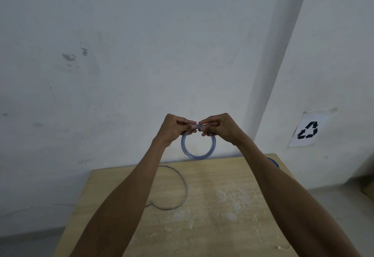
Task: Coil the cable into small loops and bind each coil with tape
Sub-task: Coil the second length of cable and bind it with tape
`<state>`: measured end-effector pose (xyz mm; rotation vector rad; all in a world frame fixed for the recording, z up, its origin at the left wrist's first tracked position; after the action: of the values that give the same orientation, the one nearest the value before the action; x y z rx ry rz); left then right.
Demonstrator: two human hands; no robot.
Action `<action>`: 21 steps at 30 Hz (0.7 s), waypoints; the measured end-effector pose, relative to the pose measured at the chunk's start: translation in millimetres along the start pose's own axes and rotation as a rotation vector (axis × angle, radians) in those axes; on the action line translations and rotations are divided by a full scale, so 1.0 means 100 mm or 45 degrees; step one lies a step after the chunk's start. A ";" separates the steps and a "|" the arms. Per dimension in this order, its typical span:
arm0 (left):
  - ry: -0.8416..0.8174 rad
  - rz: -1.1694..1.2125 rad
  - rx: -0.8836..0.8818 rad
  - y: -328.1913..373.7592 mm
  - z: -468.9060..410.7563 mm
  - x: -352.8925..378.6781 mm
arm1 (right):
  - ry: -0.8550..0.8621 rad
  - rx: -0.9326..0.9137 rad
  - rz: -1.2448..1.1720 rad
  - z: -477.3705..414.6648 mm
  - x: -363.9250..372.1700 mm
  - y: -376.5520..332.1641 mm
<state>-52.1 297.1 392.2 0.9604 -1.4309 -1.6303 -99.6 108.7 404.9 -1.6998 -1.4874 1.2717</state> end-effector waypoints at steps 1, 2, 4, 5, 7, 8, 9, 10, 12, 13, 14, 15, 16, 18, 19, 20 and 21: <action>0.001 0.035 -0.008 0.00 0.01 -0.01 | -0.017 0.004 -0.024 0.01 0.00 -0.01; 0.002 0.074 -0.023 -0.01 0.01 -0.01 | -0.031 0.008 -0.047 0.02 0.01 -0.01; -0.016 0.173 -0.073 -0.03 0.00 -0.02 | -0.024 -0.002 -0.061 0.03 0.00 -0.02; -0.032 0.228 -0.101 -0.05 0.00 -0.02 | -0.009 -0.013 -0.058 0.03 0.00 -0.03; -0.051 0.277 -0.123 -0.06 0.00 -0.02 | 0.009 -0.022 -0.057 0.02 0.01 -0.02; -0.054 0.260 -0.118 -0.06 0.00 -0.03 | 0.010 -0.018 -0.062 0.03 0.02 -0.01; -0.062 0.232 -0.108 -0.05 0.00 -0.03 | 0.010 -0.009 -0.073 0.04 0.03 0.00; -0.075 0.203 -0.098 -0.04 0.00 -0.03 | 0.013 0.002 -0.087 0.06 0.03 0.02; -0.112 0.160 -0.075 -0.03 0.01 -0.03 | 0.020 0.015 -0.109 0.07 0.02 0.03; -0.122 0.145 -0.062 -0.02 0.02 -0.04 | 0.019 0.018 -0.118 0.08 0.03 0.03; -0.119 0.135 -0.048 -0.02 0.01 -0.05 | 0.021 0.022 -0.132 0.08 0.03 0.03; -0.105 0.133 -0.033 -0.01 0.01 -0.06 | 0.027 0.025 -0.156 0.08 0.03 0.02; -0.087 0.143 -0.020 -0.01 0.00 -0.06 | 0.041 0.029 -0.192 0.08 0.02 0.02; -0.061 0.192 -0.014 0.00 -0.02 -0.05 | 0.080 0.042 -0.276 0.07 0.00 0.02; -0.053 0.218 -0.021 0.00 -0.03 -0.05 | 0.092 0.048 -0.293 0.05 0.00 0.02; -0.052 0.240 -0.035 -0.01 -0.04 -0.05 | 0.094 0.049 -0.290 0.04 0.00 0.01; -0.058 0.264 -0.052 -0.02 -0.05 -0.04 | 0.088 0.045 -0.276 0.02 0.00 0.01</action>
<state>-45.7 298.8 390.2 0.7297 -1.4699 -1.5304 -101.5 108.3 403.3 -1.4988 -1.5511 1.1075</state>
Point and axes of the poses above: each hand's wrist, its own z-axis away from the middle knuckle, its own x-axis out of the palm, y = z × x, the point moved 5 cm from there along -z, towards the middle knuckle, and after that the axes turned 14 degrees about -x, right-handed, at the moved point
